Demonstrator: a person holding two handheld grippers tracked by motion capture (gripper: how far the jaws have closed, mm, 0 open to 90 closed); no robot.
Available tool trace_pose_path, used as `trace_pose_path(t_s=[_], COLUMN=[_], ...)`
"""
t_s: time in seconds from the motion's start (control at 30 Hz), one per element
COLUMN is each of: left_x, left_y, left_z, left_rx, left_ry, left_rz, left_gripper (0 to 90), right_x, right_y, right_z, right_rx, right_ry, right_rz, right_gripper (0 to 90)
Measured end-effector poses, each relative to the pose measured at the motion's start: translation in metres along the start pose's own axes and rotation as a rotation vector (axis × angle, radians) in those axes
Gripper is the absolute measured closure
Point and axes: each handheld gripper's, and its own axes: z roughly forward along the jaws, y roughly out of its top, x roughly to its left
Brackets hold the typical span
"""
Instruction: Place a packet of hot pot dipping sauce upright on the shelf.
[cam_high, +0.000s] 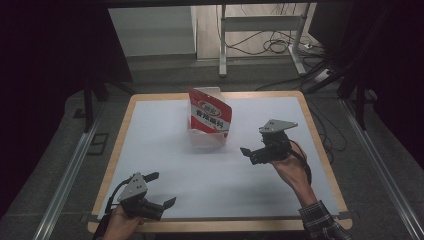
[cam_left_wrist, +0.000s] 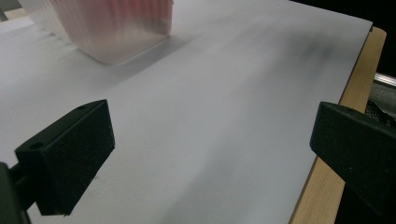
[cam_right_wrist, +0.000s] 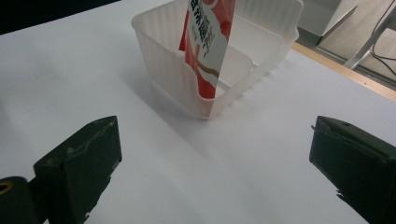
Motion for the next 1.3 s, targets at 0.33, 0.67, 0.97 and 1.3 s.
trace_pose_path(t_s=[0.33,0.67,0.97,1.3], left_x=[0.0,0.001,0.0,0.0], left_y=[0.0,0.0,0.0,0.0], left_z=[0.0,-0.001,0.0,0.0], left_rx=[0.0,-0.001,0.0,0.002], left_ry=[-0.002,-0.002,-0.001,0.0], left_rz=[0.001,-0.002,0.0,0.0], left_gripper=[0.0,0.0,0.0,0.0], right_x=[0.003,0.005,0.01,0.014], right_y=[-0.01,-0.026,-0.032,-0.041], right_z=[-0.005,-0.006,-0.017,-0.031], right_rx=[0.001,0.01,0.018,0.021], right_ry=[-0.01,-0.017,-0.036,-0.064], right_rz=[0.004,0.008,-0.014,-0.022], right_gripper=[2.1,1.6,0.6,0.5])
